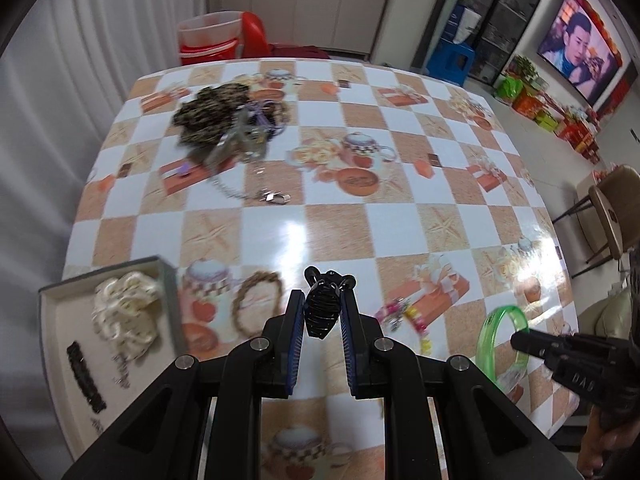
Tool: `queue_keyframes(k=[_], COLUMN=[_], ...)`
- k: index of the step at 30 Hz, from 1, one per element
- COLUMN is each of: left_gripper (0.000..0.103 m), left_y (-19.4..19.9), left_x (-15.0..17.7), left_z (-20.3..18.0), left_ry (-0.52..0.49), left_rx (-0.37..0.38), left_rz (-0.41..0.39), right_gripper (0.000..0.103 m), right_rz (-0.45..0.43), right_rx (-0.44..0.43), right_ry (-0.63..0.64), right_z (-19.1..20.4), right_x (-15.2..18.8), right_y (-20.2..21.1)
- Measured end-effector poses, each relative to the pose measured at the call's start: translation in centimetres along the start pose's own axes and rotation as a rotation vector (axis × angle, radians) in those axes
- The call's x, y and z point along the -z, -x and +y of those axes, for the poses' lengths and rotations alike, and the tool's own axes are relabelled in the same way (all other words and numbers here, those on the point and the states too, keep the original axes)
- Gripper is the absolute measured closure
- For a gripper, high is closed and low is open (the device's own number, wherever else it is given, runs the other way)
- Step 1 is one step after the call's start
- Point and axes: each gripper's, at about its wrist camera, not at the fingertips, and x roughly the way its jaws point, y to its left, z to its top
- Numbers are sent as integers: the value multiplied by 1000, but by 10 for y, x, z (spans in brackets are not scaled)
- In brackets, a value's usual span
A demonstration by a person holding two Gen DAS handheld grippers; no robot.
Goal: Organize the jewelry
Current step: 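Carry the bangle and claw clip into the white tray and open both tools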
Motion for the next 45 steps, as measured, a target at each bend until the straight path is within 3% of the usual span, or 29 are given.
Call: queue_keyframes(k=[26,35,45], left_gripper=[80,80,80], left_y=[58,63,52], left_x=[83,130,173], left_z=[134,174,197], left_ry=[298,421,481], left_rx=[-130,-192,-256], left_rz=[-12,27,93], right_gripper=[96,96,96], right_rz=[6,66,169], right_rx=[-141,-203,-221], right_ry=[276,417,582], right_z=[157,225,295], right_x=[-21,-11,16], right_y=[-6,-27,-70])
